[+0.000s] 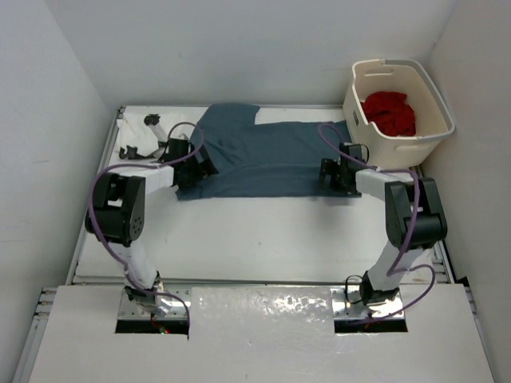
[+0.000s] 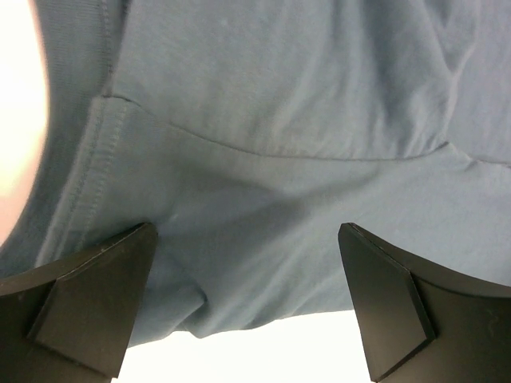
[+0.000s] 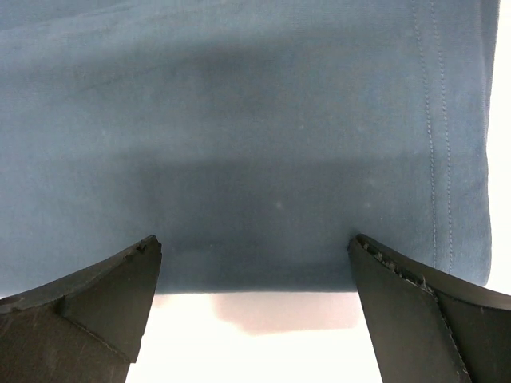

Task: Fold and stack the t-shirts
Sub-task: Fold the flattened tshirt in 1/3 of the way

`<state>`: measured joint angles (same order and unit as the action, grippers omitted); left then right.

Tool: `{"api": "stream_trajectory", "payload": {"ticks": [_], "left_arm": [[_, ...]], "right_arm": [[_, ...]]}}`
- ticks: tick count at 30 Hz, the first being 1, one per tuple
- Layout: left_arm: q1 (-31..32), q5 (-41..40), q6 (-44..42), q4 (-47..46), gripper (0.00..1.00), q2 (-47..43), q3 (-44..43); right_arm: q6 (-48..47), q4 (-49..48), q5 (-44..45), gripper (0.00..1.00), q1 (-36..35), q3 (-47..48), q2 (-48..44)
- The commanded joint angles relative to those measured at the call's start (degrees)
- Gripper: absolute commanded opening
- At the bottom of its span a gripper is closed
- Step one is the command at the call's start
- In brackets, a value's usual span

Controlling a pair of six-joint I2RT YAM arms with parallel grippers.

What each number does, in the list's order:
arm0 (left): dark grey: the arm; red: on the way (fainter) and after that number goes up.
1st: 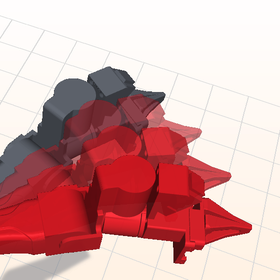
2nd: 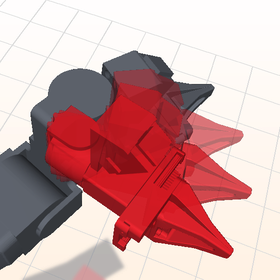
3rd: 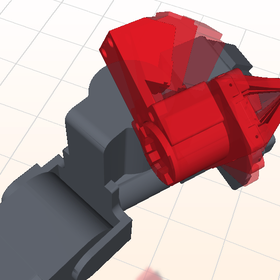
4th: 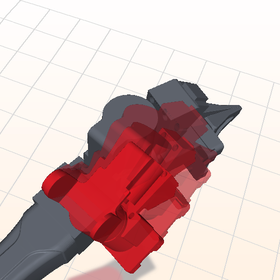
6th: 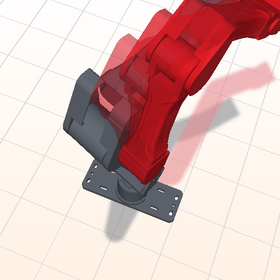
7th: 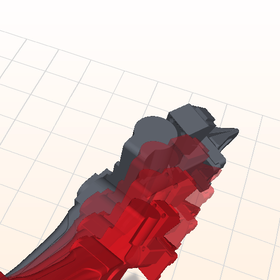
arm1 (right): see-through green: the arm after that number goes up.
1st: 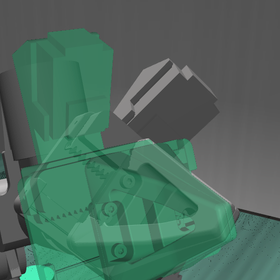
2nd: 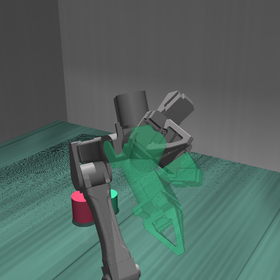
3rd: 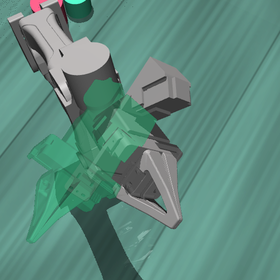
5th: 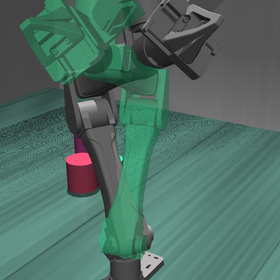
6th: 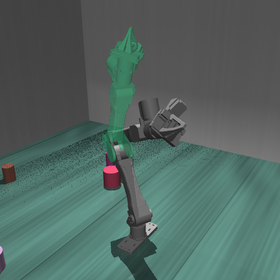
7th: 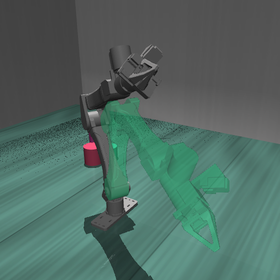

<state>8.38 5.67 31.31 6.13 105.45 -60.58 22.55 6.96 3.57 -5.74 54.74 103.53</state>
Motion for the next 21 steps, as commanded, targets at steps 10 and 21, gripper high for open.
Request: {"api": "stream_trajectory", "payload": {"ticks": [10,21], "left_arm": [[0.49,-5.05,7.53,18.36,1.0,-23.42,27.77],[0.93,-11.3,17.2,35.78,1.0,-36.19,29.83]], "right_arm": [[6.97,7.62,-2.52,0.99,-2.43,-30.28,-22.55],[15.24,17.73,-1.64,0.99,-5.16,-40.42,-44.45]]}}
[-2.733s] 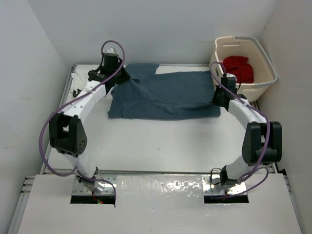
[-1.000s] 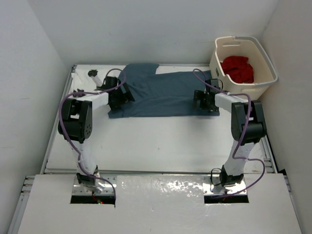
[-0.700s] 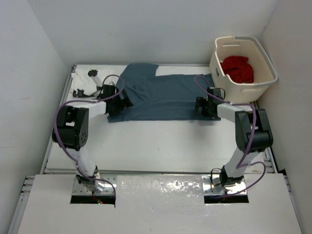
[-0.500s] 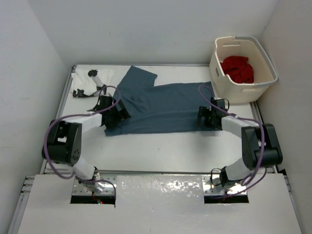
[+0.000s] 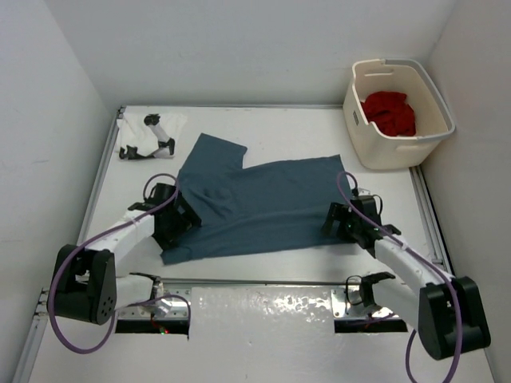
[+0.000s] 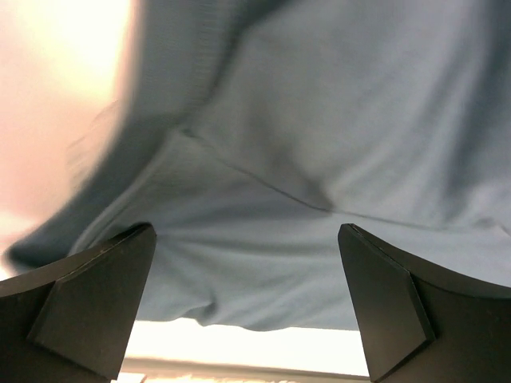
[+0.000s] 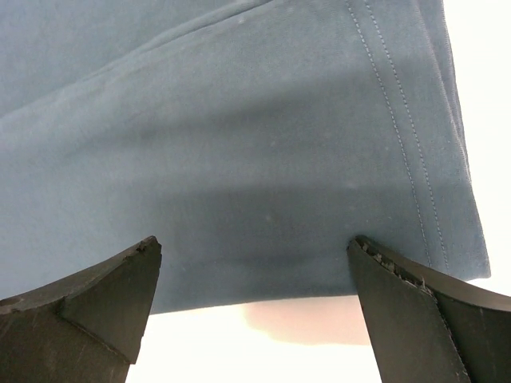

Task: Fold and stack the t-shirts
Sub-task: Fold the flattened tshirt in 1/3 of the way, then grap the side of the flattened tshirt furthest away from the robot with both arms

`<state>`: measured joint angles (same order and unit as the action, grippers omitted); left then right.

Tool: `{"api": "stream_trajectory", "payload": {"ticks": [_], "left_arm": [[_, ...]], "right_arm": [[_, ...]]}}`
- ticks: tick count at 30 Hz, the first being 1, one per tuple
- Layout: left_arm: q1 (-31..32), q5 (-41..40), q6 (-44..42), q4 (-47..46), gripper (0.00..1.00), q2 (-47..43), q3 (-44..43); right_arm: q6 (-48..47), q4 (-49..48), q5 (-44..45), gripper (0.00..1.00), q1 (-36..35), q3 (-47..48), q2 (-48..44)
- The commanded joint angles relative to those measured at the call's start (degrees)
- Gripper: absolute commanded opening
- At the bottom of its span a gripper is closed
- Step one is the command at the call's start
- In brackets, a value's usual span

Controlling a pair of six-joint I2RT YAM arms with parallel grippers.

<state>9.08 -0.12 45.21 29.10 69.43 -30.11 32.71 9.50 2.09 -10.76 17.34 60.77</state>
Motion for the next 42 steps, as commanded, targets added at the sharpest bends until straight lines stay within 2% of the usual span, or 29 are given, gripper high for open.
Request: {"api": "stream_trajectory", "payload": {"ticks": [1,5,9,14,16,18,20,22,23,24,26,28,33,39,42], "left_arm": [[0.23,-5.85,3.39,14.13,1.0,-0.26,-1.78],[0.23,-7.35,1.81,14.23,1.0,0.62,-9.51],[0.23,-10.15,-3.1,14.14,1.0,5.52,-24.71],[0.23,-11.57,-9.7,8.17,1.0,15.19,-42.7],[0.32,-11.13,-13.56,4.57,1.0,22.21,-48.09],[0.32,-9.11,-17.5,4.64,1.0,31.14,-58.45],[0.76,-10.33,-19.27,5.43,1.0,37.59,-69.87],[1.11,-12.35,-21.83,8.59,1.0,47.43,-77.96],[1.11,-12.45,-22.62,10.26,1.0,50.42,-86.96],[1.11,-13.06,-23.67,14.54,1.0,56.89,-91.84],[1.2,-14.29,-24.64,16.68,1.0,62.21,-102.98],[1.11,-14.82,-25.69,14.15,1.0,66.09,-104.02],[1.29,-10.95,-27.72,5.72,1.0,67.68,-100.15],[1.29,-10.34,-28.95,2.71,0.99,71.98,-101.11],[1.55,-10.69,-29.48,2.36,0.95,73.92,-101.11]], "right_arm": [[5.08,15.98,-0.59,0.99,-0.13,-2.84,-2.58],[5.18,19.94,-1.82,0.99,-1.01,-0.3,-5.92],[3.86,19.95,-3.15,0.99,-1.01,6.19,-6.46],[-1.41,15.56,5.54,0.99,-0.93,20.5,0.21],[-2.21,12.76,9.24,0.99,-0.58,24.21,5.57],[-4.23,11.95,10.48,0.99,-0.05,30.27,9.87],[-5.9,12.38,13.54,0.99,0.57,37.56,16.81],[-7.39,12.65,14.61,0.99,0.92,41.79,22.77],[-7.66,12.3,15.92,0.99,1.01,45.2,24.46],[-8.27,12.3,16.1,0.99,1.18,46.89,26.31],[-8.8,12.13,17.85,0.99,1.18,51.53,31.58],[-9.42,11.25,19.62,0.99,1.18,53.94,36.42],[-10.29,10.89,23.83,0.99,1.18,60.61,42.84],[-11.09,10.63,25.42,0.99,1.27,62.46,46.19],[-10.74,10.72,26.13,0.99,1.36,62.64,47.24]]}}
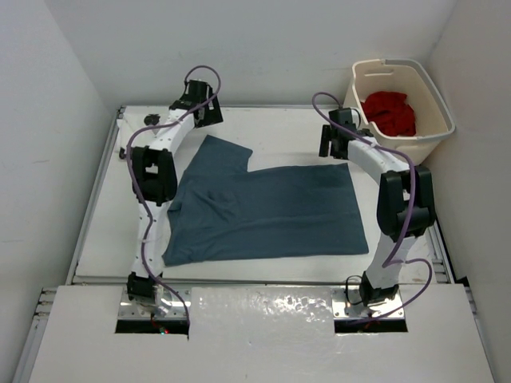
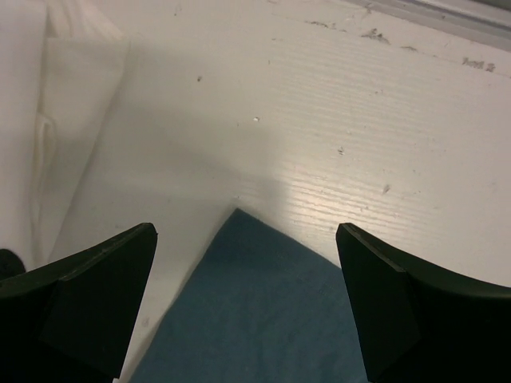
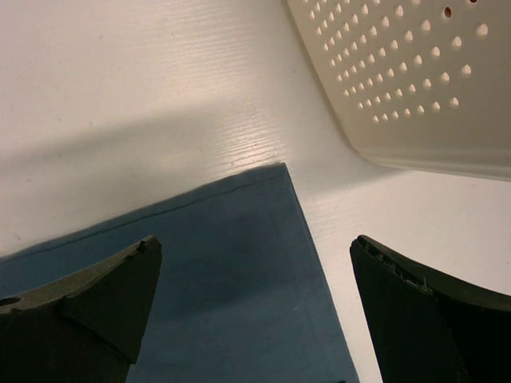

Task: Fold and stack the t-shirts
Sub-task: Grap the side of the flattened tshirt furthest away from the robot with both arms

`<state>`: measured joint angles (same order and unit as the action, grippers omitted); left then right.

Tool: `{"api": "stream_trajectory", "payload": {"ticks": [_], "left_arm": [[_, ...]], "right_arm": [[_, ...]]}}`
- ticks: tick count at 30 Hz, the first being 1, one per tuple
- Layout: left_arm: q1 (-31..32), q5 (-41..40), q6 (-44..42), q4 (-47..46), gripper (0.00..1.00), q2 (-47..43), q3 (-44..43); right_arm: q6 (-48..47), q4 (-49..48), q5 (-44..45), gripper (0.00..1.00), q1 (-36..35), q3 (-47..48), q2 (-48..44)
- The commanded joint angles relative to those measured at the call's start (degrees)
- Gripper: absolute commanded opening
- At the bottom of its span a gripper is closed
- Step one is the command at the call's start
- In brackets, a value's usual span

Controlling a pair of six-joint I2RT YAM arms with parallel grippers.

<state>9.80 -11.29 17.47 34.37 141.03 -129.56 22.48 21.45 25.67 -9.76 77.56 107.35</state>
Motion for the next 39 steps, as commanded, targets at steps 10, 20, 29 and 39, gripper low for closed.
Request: {"api": "stream_trajectory", "payload": {"ticks": [10,20,29,39], "left_arm": [[2.15,-1.19,-3.15,-4.05,0.83,6.88,-1.31],[2.24,-3.74,-1.39,-2.03,0.36,6.45,4.47],[2.24,-2.78,-1.83,-2.99,0.0,6.1,5.27],[2.24,-0.84,-3.06,-10.46,0.0,-0.84,10.9]], "right_arm": [[0.72,-1.41,2.28,0.99,0.53,1.46,1.2],[1.95,-1.59,2.72,0.99,0.62,-0.13,0.93],[4.32,-2.12,1.04,0.99,0.53,1.36,4.61],[8.19,-3.08,4.83,0.99,0.27,4.88,10.32]]}}
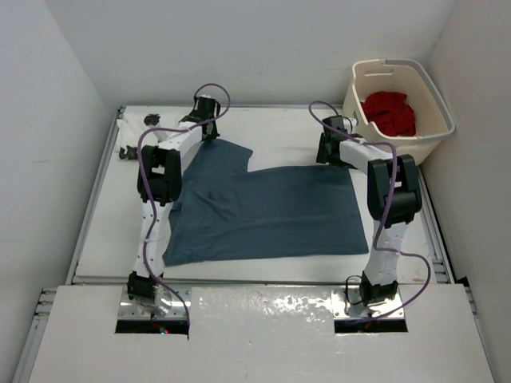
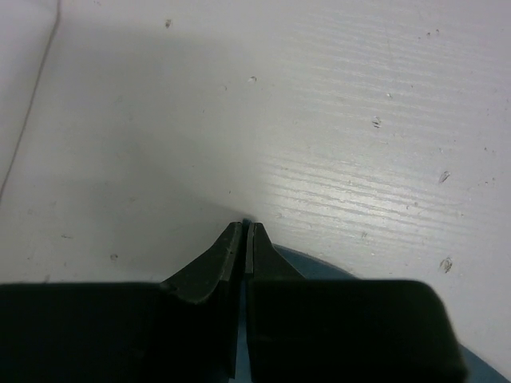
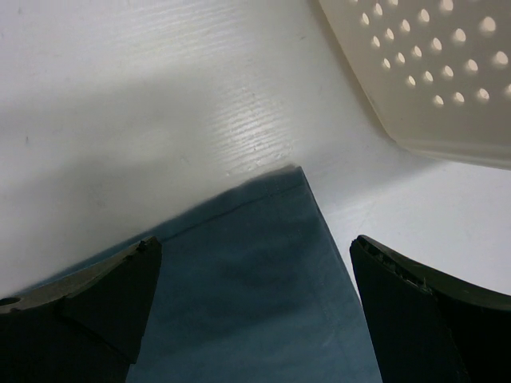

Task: Fold and stack the t-shirts
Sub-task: Grap the side of the flattened tshirt furthest away from the robot with both arms

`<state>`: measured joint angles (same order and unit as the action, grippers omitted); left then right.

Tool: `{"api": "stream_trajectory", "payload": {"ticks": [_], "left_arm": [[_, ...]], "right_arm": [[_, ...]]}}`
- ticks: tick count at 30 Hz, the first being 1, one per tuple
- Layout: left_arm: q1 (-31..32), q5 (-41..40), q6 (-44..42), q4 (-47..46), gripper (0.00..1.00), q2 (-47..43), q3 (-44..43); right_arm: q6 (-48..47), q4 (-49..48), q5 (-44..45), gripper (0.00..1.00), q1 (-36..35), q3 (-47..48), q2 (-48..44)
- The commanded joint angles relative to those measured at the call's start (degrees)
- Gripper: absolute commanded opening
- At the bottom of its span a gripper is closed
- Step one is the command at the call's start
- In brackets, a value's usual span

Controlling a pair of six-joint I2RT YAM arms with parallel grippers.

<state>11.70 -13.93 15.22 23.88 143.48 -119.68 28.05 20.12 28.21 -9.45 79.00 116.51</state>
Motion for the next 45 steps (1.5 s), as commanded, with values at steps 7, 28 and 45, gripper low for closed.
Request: {"api": "stream_trajectory", "payload": {"ticks": [7,28,45], "left_arm": [[0.34,3.04,-0.72,-0.24,0.0,-4.17,1.99],[0.34,2.33,-0.28,-2.34,0.0,-8.39,2.25],[0.34,4.18,-0.02,-6.12,0.0,-21.74,15.94]], "right_arm": [[6.13,-4.65,7.91,0.99,-0.48,7.04,6.35],[11.94,1.41,13.98,0.33,-0.13,-0.69,3.73],[4.99,-4.03,9.68,0.0,-0.3,-0.94,-1.71]]}}
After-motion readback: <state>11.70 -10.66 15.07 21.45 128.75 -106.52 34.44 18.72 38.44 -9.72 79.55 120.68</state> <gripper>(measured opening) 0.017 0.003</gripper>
